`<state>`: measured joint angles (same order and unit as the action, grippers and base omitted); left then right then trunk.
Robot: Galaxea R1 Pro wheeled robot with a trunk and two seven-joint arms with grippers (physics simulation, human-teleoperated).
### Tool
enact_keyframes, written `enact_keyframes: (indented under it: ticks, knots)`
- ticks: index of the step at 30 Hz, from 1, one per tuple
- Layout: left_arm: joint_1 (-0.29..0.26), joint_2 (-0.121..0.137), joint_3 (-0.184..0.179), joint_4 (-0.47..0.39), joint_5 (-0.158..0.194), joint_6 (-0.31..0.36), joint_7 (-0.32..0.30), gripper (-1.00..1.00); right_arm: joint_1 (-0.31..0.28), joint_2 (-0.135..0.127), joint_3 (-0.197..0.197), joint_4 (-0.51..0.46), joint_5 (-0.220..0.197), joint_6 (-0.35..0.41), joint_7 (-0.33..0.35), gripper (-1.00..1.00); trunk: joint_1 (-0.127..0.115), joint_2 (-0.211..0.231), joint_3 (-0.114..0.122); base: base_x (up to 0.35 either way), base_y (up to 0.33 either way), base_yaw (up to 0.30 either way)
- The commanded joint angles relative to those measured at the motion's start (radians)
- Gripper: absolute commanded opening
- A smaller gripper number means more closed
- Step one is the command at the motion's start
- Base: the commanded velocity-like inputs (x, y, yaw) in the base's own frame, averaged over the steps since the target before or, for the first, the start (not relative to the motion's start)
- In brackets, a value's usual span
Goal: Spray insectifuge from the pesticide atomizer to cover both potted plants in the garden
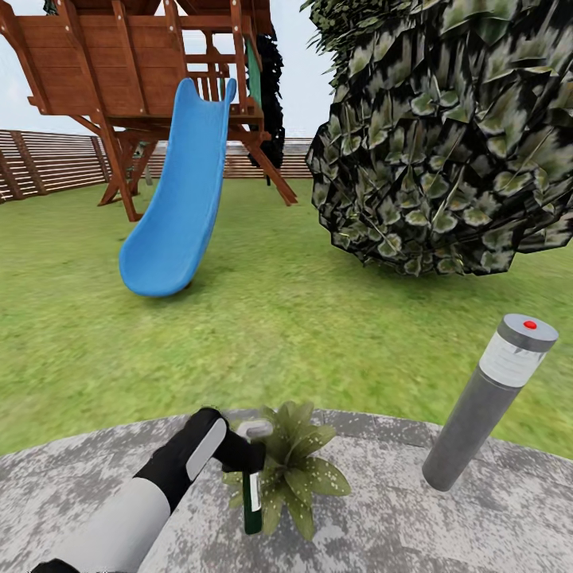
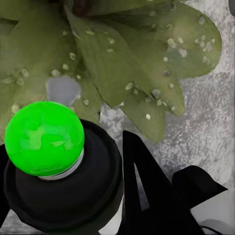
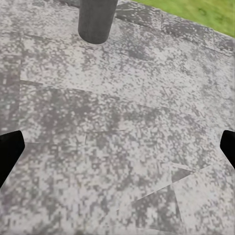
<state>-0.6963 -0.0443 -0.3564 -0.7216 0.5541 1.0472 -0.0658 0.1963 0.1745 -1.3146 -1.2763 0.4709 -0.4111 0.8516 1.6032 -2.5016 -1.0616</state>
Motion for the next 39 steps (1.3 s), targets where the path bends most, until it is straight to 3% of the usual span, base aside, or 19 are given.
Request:
enact_keyframes:
  ticks: [1, 4, 7, 27, 39]
  knots:
    - [0.0, -0.004, 0.0, 0.007, 0.003, 0.0, 0.0, -1.0, 0.0, 0.0, 0.0, 0.0, 0.0, 0.0, 0.0, 1.0, 0.0, 0.0, 0.0, 0.0, 0.0, 0.0]
    - [0.0, -0.039, -0.001, 0.04, 0.001, 0.0, 0.001, -1.0, 0.0, 0.0, 0.0, 0.0, 0.0, 0.0, 0.0, 1.0, 0.0, 0.0, 0.0, 0.0, 0.0, 0.0]
    - [0.0, -0.051, -0.001, 0.058, 0.001, 0.0, 0.0, -1.0, 0.0, 0.0, 0.0, -0.001, 0.0, 0.0, 0.0, 1.0, 0.0, 0.0, 0.0, 0.0, 0.0, 0.0]
    - [0.0, -0.04, -0.006, 0.045, -0.014, 0.0, -0.001, -1.0, 0.0, 0.0, 0.0, 0.001, 0.0, 0.0, 0.0, 1.0, 0.0, 0.0, 0.0, -0.004, 0.0, 0.0]
    - [0.005, -0.03, -0.014, 0.06, -0.018, -0.02, 0.001, -1.0, 0.0, 0.0, 0.006, 0.011, 0.003, 0.002, -0.002, 1.0, 0.0, 0.0, 0.0, -0.245, 0.173, -0.16]
